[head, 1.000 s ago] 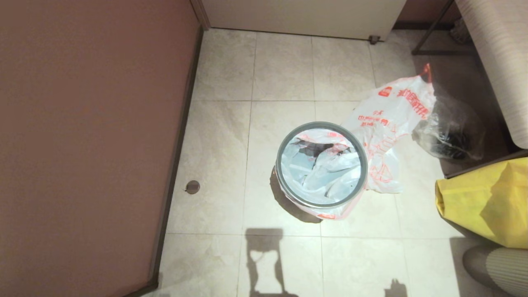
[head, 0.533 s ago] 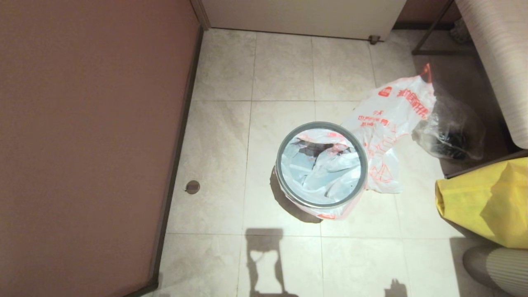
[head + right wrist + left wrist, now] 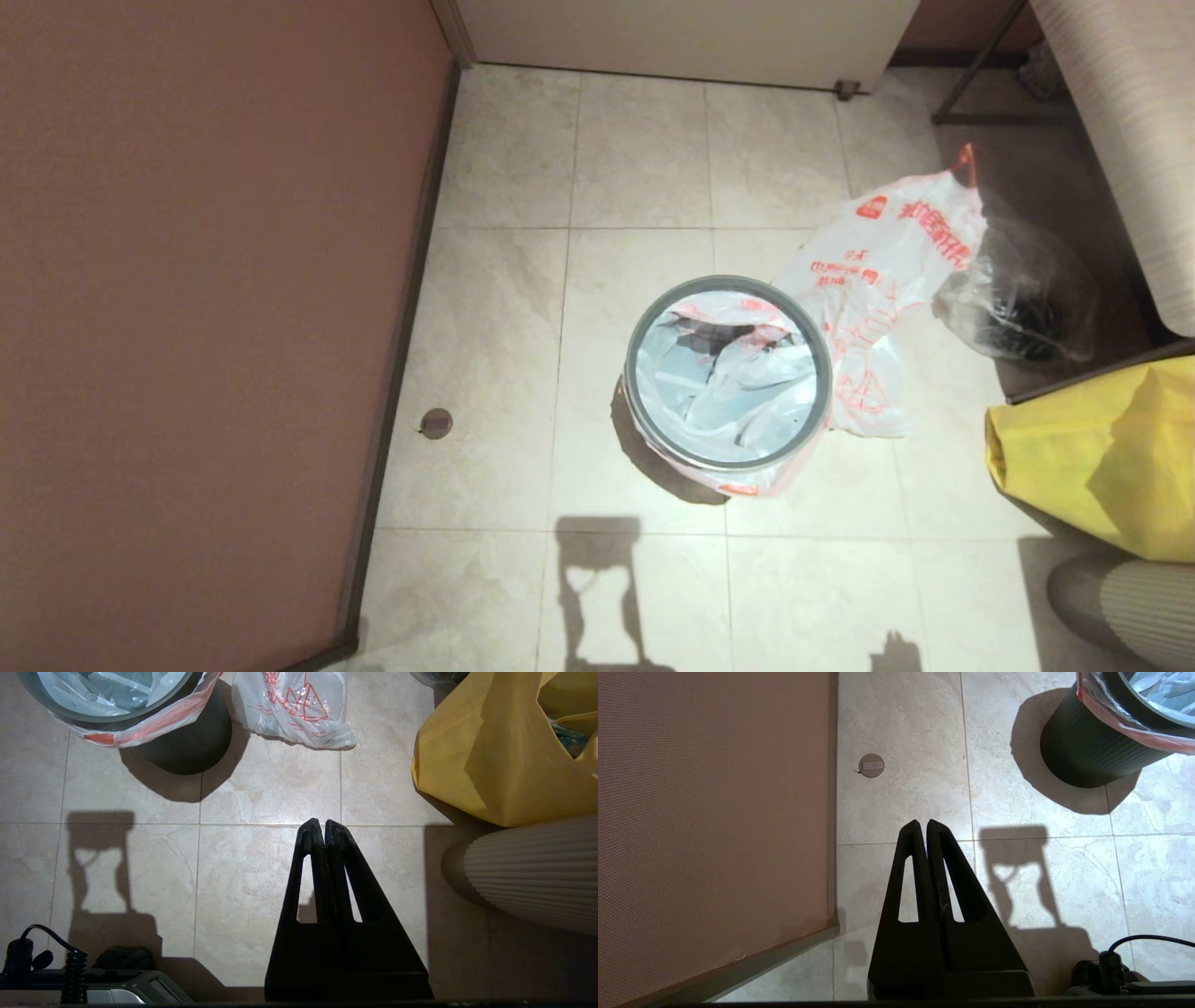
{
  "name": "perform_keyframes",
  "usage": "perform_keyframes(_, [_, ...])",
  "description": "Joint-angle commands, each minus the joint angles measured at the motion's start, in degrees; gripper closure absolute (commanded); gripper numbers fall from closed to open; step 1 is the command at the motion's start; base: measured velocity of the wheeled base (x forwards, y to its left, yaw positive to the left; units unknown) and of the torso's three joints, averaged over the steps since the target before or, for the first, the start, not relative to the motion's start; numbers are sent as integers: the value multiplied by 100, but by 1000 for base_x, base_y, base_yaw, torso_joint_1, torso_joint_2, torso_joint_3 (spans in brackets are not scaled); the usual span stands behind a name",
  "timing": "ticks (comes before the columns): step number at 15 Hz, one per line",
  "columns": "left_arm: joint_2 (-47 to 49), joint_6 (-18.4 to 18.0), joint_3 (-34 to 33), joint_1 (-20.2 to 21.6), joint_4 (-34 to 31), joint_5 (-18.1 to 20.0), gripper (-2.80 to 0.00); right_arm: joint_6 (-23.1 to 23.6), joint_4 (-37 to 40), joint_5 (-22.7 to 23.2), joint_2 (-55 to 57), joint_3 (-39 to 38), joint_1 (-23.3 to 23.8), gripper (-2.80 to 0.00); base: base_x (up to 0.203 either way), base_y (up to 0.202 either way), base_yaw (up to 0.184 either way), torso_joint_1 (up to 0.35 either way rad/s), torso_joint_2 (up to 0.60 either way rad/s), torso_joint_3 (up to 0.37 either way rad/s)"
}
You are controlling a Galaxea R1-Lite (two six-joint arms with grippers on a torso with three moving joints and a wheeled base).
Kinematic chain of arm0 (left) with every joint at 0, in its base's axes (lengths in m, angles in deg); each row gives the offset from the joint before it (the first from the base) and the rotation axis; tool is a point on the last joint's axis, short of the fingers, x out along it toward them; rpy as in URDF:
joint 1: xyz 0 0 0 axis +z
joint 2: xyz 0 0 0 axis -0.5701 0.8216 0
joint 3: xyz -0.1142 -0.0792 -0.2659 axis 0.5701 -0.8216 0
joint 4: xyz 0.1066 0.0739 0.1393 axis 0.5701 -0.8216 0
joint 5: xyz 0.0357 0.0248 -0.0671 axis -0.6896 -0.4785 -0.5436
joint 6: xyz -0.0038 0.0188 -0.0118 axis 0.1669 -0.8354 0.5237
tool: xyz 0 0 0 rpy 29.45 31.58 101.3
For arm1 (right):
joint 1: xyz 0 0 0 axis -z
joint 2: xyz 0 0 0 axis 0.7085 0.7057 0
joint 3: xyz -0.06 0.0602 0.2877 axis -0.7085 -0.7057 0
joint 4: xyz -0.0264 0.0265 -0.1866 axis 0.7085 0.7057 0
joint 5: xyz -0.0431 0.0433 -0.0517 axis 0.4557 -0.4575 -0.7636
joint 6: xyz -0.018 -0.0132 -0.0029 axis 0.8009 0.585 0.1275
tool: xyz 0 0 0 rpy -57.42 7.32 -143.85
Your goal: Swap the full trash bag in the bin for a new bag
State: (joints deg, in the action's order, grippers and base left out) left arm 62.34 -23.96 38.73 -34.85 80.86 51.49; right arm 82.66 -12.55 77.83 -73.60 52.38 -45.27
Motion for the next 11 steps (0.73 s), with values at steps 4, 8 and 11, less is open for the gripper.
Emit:
perform_keyframes(4, [7,-2,0,1,-2,-1,0,-5,1,0,10,0,-2,0,0,0,0,0,0,0])
perform_keyframes(8, [7,-2,0,1,-1,-1,0,-8,-16,-9,6,-9,-2,0,0,0,0,0,0,0])
perform_keyframes(11, [7,-2,0,1,4,-1,0,-8,-16,-9,6,-9,-2,0,0,0,0,0,0,0])
